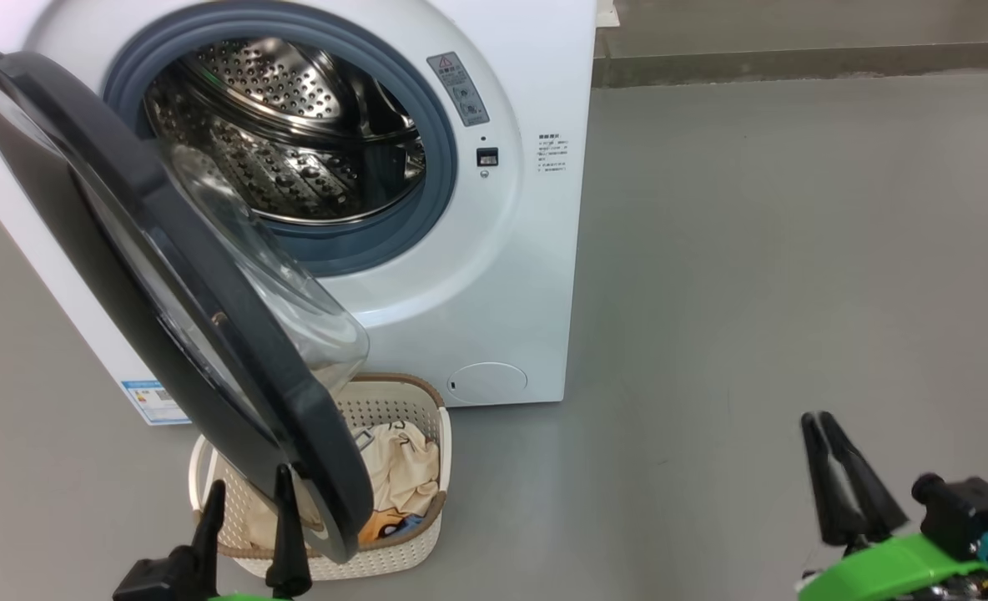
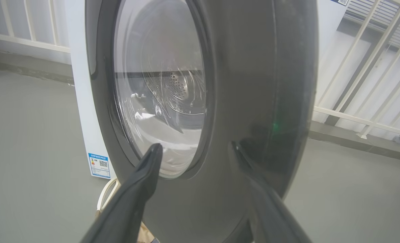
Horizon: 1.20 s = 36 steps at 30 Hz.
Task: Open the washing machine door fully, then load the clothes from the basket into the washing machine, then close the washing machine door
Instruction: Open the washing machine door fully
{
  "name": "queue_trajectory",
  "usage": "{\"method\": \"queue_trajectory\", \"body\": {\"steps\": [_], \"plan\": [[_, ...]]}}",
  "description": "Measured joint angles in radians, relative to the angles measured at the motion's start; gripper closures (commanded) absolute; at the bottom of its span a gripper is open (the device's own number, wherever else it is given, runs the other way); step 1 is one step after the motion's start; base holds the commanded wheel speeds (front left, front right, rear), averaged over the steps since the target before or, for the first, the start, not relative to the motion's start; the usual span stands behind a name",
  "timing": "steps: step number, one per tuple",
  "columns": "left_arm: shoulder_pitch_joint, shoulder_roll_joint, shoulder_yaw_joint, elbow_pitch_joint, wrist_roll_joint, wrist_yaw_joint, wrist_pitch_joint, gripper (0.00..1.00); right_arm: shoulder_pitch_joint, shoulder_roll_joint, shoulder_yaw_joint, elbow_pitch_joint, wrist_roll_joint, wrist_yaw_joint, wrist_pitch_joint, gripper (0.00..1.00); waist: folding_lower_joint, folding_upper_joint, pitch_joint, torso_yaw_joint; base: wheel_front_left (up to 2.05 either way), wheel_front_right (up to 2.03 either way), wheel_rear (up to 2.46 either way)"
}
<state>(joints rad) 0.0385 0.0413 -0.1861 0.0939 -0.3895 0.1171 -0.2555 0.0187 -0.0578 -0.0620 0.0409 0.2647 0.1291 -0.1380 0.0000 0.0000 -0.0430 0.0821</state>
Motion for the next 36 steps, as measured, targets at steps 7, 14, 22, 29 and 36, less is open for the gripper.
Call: {"method": "queue_trajectory", "body": {"steps": [7,14,22,29,36], "plan": [[0.003,0.0,0.002,0.002,0.005,-0.004,0.0,0.0,0.051,0.012,-0.005,-0.066,-0.046,0.0,0.013,0.0,0.0,0.0,0.004,-0.002,0.0,0.0,0.0],[0.004,0.0,0.003,0.002,0.007,-0.004,0.0,0.0,0.06,0.012,-0.002,-0.074,-0.041,0.0,0.013,0.0,0.0,0.0,0.009,-0.002,0.0,0.0,0.0],[0.004,0.0,0.002,0.002,0.007,-0.003,0.0,0.0,0.059,0.012,-0.003,-0.074,-0.021,0.0,0.013,0.0,0.0,0.0,0.013,0.001,0.0,0.0,0.0],[0.004,0.0,0.002,0.002,0.007,-0.003,0.0,0.0,0.059,0.013,-0.004,-0.073,-0.021,0.0,0.013,0.0,0.0,0.0,0.018,0.003,0.0,0.0,0.0],[0.004,0.0,0.002,0.002,0.007,-0.003,0.0,0.0,0.059,0.013,-0.005,-0.072,-0.017,0.0,0.012,0.0,0.0,0.0,0.022,0.006,0.0,0.0,0.0]]}}
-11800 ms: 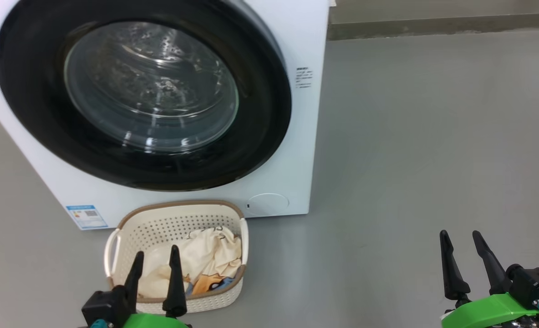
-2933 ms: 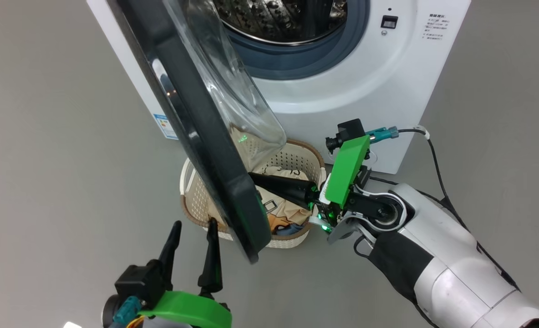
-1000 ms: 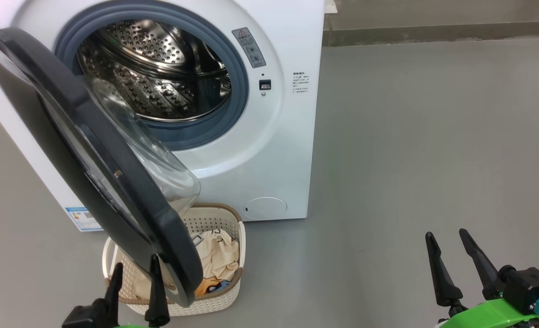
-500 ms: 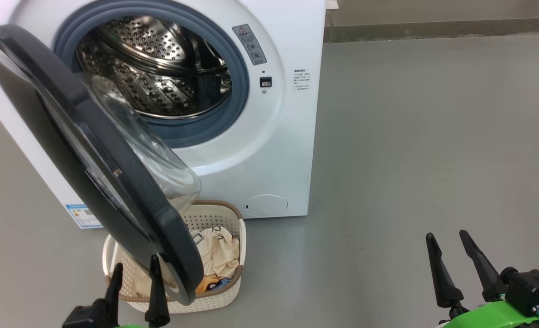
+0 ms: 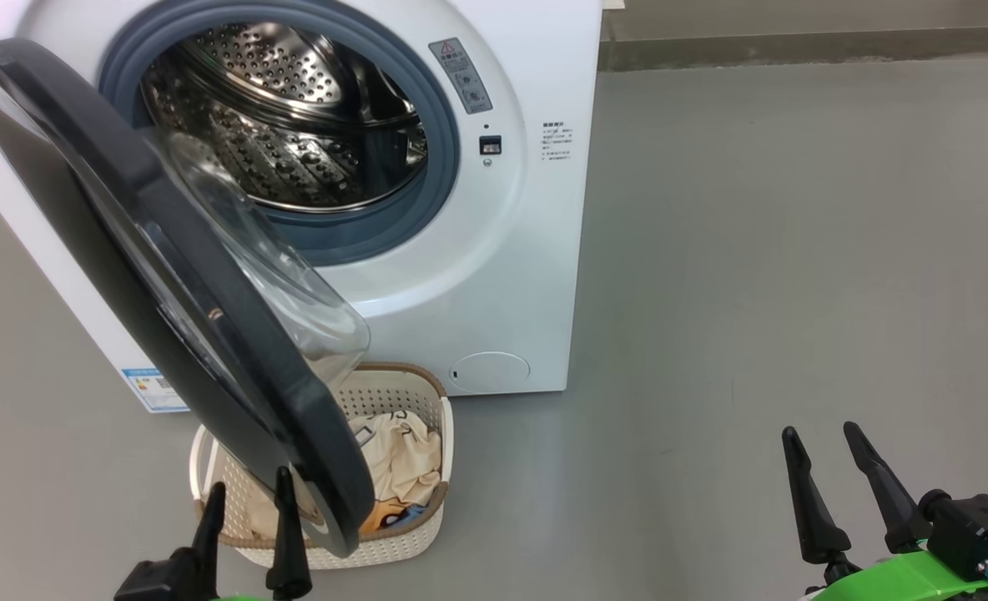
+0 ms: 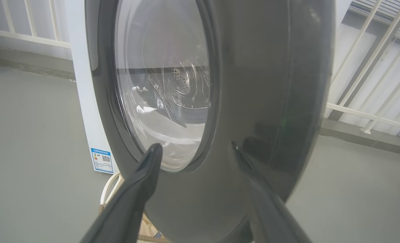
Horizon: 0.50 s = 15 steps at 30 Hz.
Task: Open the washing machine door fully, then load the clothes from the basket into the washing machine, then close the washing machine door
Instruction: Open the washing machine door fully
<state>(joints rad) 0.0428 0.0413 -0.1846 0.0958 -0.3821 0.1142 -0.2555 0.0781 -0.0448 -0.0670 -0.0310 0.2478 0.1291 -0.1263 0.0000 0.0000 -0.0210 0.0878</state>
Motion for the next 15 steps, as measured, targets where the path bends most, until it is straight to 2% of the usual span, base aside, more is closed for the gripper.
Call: {"method": "queue_trajectory", "body": {"steps": [15], "plan": [[0.0,0.0,-0.002,0.0,0.0,0.004,0.0,0.0,0.0,0.0,0.0,0.0,0.0,0.0,0.0,0.0,0.0,0.0,0.002,0.007,0.0,0.0,0.0]]}}
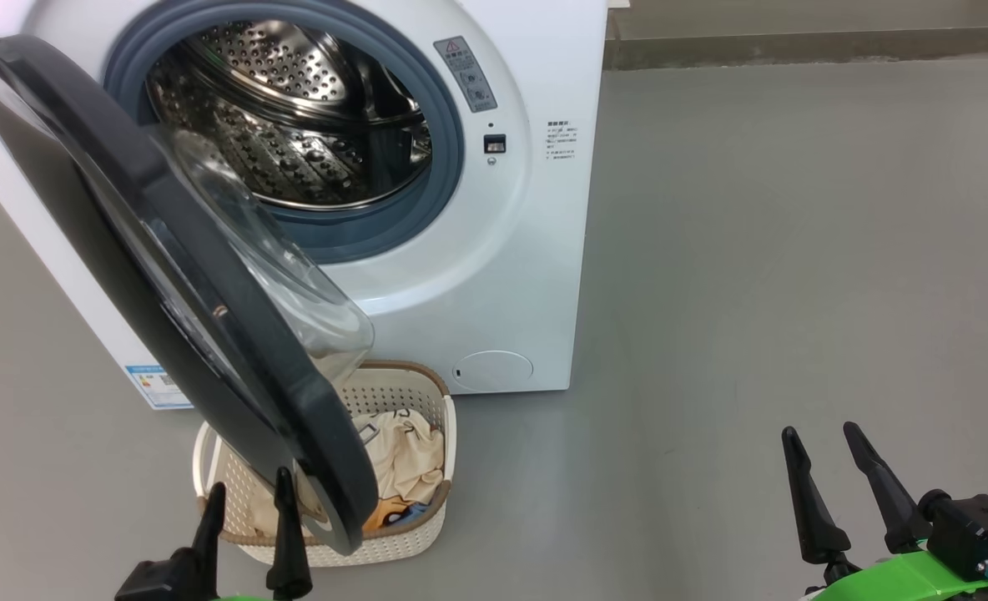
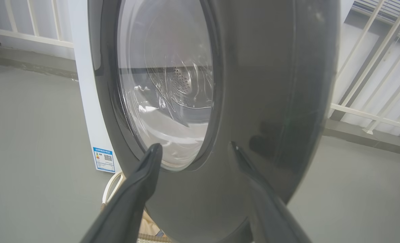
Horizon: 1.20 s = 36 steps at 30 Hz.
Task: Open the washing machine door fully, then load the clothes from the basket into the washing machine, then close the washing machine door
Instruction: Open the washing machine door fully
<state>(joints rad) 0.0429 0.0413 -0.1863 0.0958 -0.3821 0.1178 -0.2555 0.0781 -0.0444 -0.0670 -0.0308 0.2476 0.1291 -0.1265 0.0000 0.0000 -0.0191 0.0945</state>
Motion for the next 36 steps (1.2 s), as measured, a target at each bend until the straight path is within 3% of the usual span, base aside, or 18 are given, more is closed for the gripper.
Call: {"method": "queue_trajectory", "body": {"steps": [19,20,21,30,33,36], "plan": [[0.0,0.0,0.001,0.0,0.0,0.001,0.0,0.02,0.0,0.0,0.0,0.003,-0.007,0.0,-0.018,0.0,0.0,0.0,-0.002,0.004,0.0,0.0,0.0],[0.0,0.0,0.001,0.0,0.0,0.001,0.0,0.61,0.0,0.0,0.0,0.004,-0.007,0.0,-0.02,0.0,0.0001,0.0,-0.001,0.005,0.0,0.0,0.0],[0.0,0.0,0.001,0.0,0.0,0.001,0.0,1.0,0.0,0.0,-0.001,0.005,-0.007,0.0,-0.021,0.0,0.0001,0.0,-0.001,0.005,0.0,0.0,0.0],[0.0,0.0,0.024,-0.034,0.025,-0.01,0.0,1.0,-0.001,0.001,-0.002,0.018,-0.008,0.0,-0.026,0.0,0.0,0.0,-0.005,0.006,0.0,0.0,0.0],[-0.003,0.001,0.044,-0.07,0.109,-0.026,0.0,1.0,-0.001,0.001,-0.001,0.024,-0.008,0.0,-0.029,0.0,0.0001,0.0,-0.009,0.006,0.0,0.0,0.0],[-0.007,0.0,0.069,-0.112,0.105,-0.026,0.0,1.0,-0.001,0.001,0.0,0.028,-0.008,0.0,-0.031,0.0,0.0,0.0,-0.013,0.006,0.0,0.0,0.0]]}}
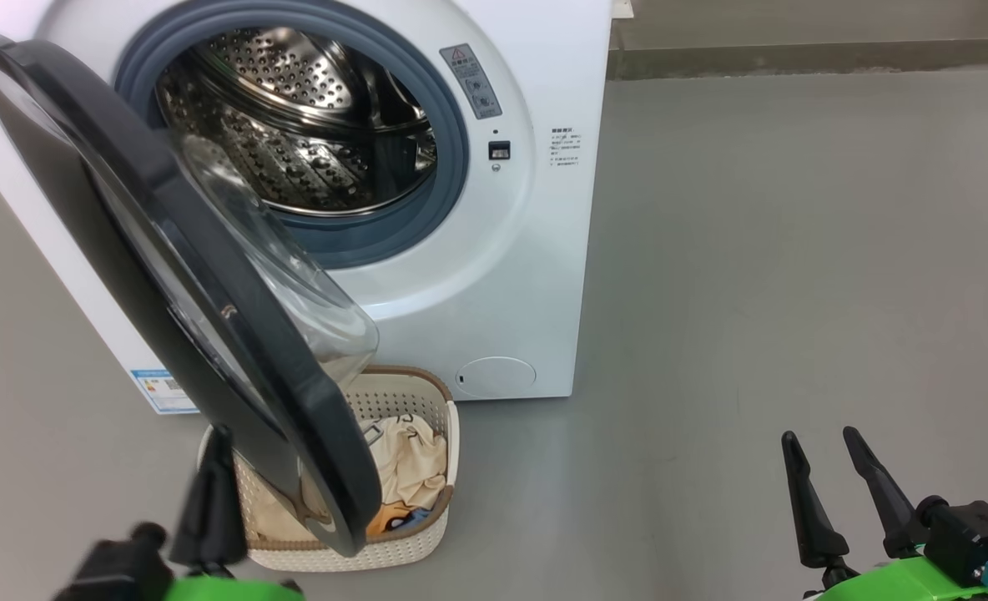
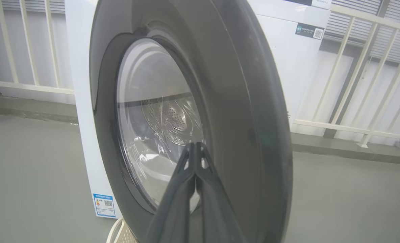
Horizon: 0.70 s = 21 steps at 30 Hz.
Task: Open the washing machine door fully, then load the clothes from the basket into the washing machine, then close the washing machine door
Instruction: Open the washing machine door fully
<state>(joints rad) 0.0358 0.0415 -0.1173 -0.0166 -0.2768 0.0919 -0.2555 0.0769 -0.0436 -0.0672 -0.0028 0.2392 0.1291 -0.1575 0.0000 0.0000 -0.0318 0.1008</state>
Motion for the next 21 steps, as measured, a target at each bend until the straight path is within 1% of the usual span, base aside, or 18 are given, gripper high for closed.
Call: {"method": "queue_trajectory", "body": {"steps": [6,10,16,21], "plan": [[-0.059,-0.001,0.047,-0.097,-0.003,-0.001,0.0,1.0,0.0,0.0,0.005,0.01,0.0,0.0,-0.008,0.0,0.0,0.0,-0.007,0.0,0.0,0.0,0.0],[-0.101,-0.001,0.059,-0.133,-0.003,-0.019,0.0,1.0,0.0,0.0,0.01,0.015,0.0,0.0,-0.011,0.0,0.0,0.0,-0.011,-0.001,0.0,0.0,0.0],[-0.17,-0.001,0.04,-0.169,0.01,-0.038,-0.001,1.0,-0.001,0.0,0.016,0.02,0.0,0.0,-0.012,0.0,0.0,0.0,-0.014,-0.004,0.0,0.0,0.0],[-0.216,-0.001,-0.012,-0.167,0.019,-0.055,-0.001,1.0,-0.002,0.0,0.019,0.023,0.0,0.0,-0.013,0.0,0.0,0.0,-0.016,-0.008,0.0,0.0,0.0]]}}
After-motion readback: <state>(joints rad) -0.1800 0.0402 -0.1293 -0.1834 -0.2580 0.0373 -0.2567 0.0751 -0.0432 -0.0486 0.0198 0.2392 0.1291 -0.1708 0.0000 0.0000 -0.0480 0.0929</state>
